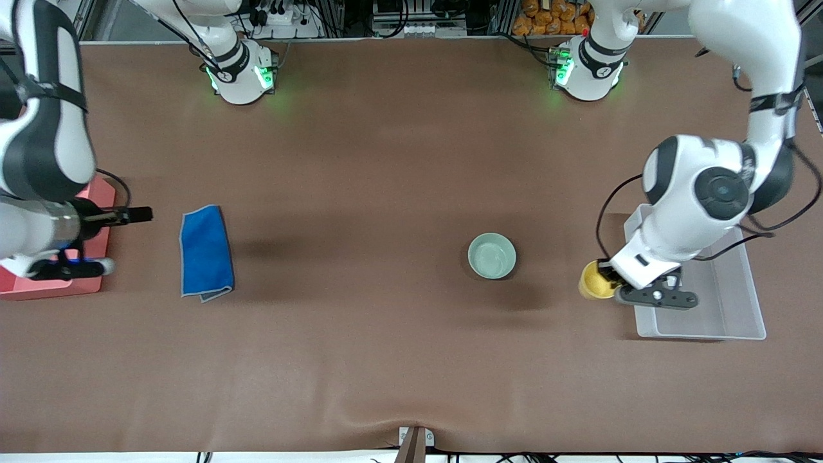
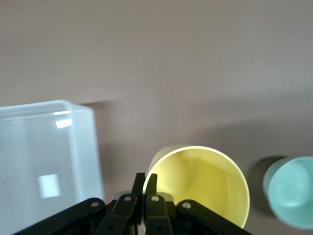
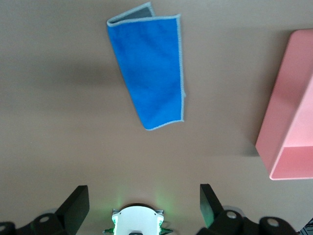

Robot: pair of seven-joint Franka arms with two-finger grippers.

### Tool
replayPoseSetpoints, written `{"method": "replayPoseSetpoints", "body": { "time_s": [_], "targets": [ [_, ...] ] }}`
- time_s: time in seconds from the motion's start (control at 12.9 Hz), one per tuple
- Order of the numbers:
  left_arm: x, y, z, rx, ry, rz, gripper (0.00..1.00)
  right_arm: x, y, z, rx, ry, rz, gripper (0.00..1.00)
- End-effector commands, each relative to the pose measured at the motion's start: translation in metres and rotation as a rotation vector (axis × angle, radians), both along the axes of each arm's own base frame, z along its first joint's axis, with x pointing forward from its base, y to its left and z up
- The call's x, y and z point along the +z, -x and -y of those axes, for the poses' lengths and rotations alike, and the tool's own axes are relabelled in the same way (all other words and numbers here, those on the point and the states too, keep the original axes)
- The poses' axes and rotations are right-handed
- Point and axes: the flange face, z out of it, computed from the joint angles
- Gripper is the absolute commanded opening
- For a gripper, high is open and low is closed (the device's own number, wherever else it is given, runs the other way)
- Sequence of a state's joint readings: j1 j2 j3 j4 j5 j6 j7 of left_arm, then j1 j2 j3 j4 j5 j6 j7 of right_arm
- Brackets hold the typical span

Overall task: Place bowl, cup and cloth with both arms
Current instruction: 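Lift the yellow cup with the left gripper toward the clear bin, then lower the cup into the bin while the right gripper grasps the cloth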

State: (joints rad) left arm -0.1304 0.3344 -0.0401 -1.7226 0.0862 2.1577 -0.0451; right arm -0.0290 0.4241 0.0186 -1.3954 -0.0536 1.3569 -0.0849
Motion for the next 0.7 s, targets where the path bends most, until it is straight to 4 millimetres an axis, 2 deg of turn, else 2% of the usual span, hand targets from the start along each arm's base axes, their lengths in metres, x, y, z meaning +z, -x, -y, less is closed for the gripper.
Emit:
{"method": "replayPoseSetpoints", "body": {
  "time_s": [0.0,0.08,0.15,0.31,0.46,0.62],
  "targets": [
    [0.041,0.016,-0.056,-0.062,-0.042,-0.034,0.00,-0.022,-0.004,-0.006,0.019,-0.003,0.040,1.00],
    [0.050,0.019,-0.080,-0.083,-0.048,-0.040,0.00,-0.032,-0.010,-0.006,0.023,-0.005,0.075,1.00],
    [0.051,0.020,-0.103,-0.120,-0.053,-0.059,0.00,-0.045,-0.015,-0.005,0.025,-0.003,0.097,1.00],
    [0.048,0.024,-0.159,-0.155,-0.046,-0.082,0.00,-0.085,-0.010,0.016,0.026,-0.017,0.097,1.00],
    [0.044,0.028,-0.194,-0.186,-0.038,-0.092,0.00,-0.113,-0.003,0.030,0.012,-0.022,0.123,1.00],
    [0.036,0.030,-0.221,-0.222,-0.024,-0.104,0.00,-0.145,0.009,0.034,0.026,-0.041,0.123,1.00]
  ]
}}
